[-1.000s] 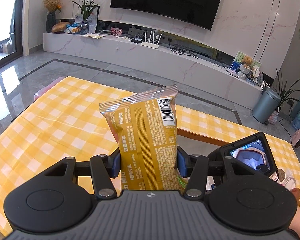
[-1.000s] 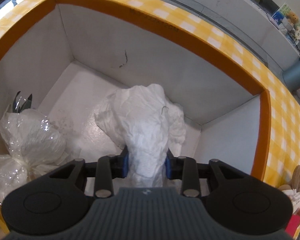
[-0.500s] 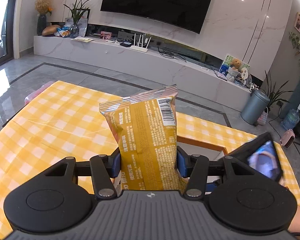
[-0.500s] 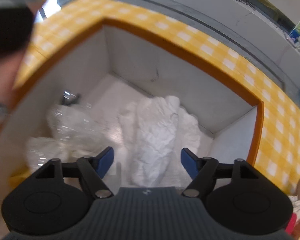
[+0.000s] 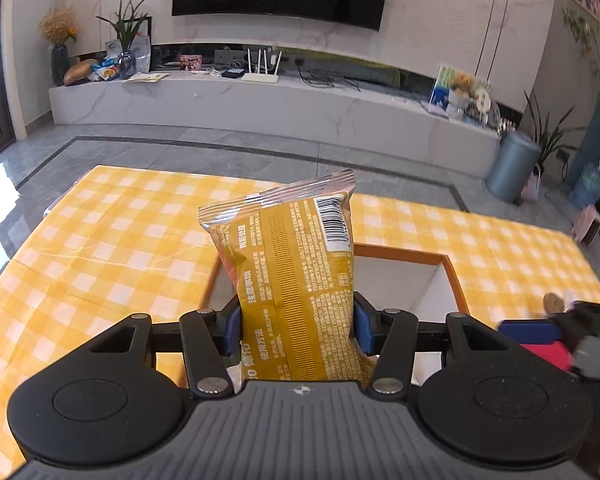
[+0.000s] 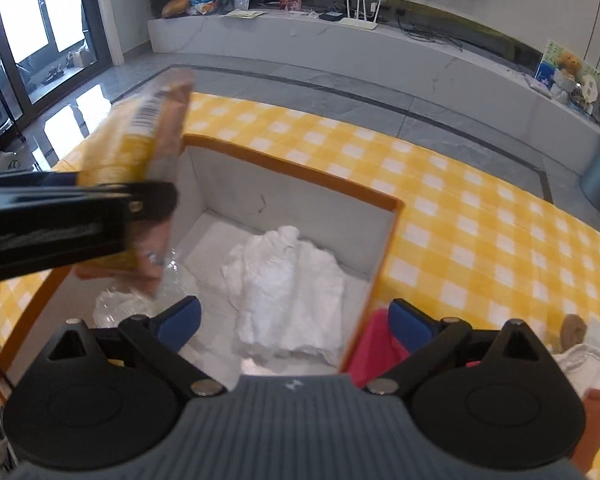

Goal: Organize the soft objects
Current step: 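Open the right gripper to drop the tissue while the left drops the yellow packet into the box, then move both tools away from the box toward the brown bear sponge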

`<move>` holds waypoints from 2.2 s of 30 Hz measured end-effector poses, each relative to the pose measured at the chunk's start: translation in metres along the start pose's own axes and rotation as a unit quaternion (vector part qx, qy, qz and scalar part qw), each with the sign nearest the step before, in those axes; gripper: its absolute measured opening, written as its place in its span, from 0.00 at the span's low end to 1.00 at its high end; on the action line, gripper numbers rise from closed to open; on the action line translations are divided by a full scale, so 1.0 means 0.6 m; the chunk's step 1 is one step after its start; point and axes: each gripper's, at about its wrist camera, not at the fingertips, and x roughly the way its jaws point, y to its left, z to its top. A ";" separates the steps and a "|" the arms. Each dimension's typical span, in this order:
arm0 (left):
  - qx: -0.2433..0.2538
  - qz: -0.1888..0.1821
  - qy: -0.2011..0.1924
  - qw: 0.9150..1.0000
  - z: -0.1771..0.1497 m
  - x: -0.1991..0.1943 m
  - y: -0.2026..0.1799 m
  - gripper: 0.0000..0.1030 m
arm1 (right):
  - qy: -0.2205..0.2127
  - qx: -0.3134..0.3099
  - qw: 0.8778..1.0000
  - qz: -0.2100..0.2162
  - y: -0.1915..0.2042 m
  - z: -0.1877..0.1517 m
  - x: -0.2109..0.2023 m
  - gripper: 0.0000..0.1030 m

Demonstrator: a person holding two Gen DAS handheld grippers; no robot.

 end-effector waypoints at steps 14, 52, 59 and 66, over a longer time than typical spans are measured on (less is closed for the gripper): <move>0.029 0.062 0.060 0.996 -0.017 0.091 -0.029 0.60 | -0.015 0.034 0.999 0.012 -0.021 -0.019 -0.002 0.95; 0.015 0.007 -0.095 0.995 -0.019 -0.125 -0.070 0.87 | -0.102 0.065 0.992 -0.038 -0.058 -0.045 -0.162 0.95; 0.062 -0.025 -0.095 0.993 -0.037 -0.136 -0.127 0.87 | -0.127 0.054 0.989 -0.059 -0.101 -0.098 -0.201 0.95; 0.105 -0.047 -0.084 0.990 -0.069 -0.123 -0.199 0.87 | -0.110 0.036 0.987 -0.107 -0.160 -0.146 -0.207 0.95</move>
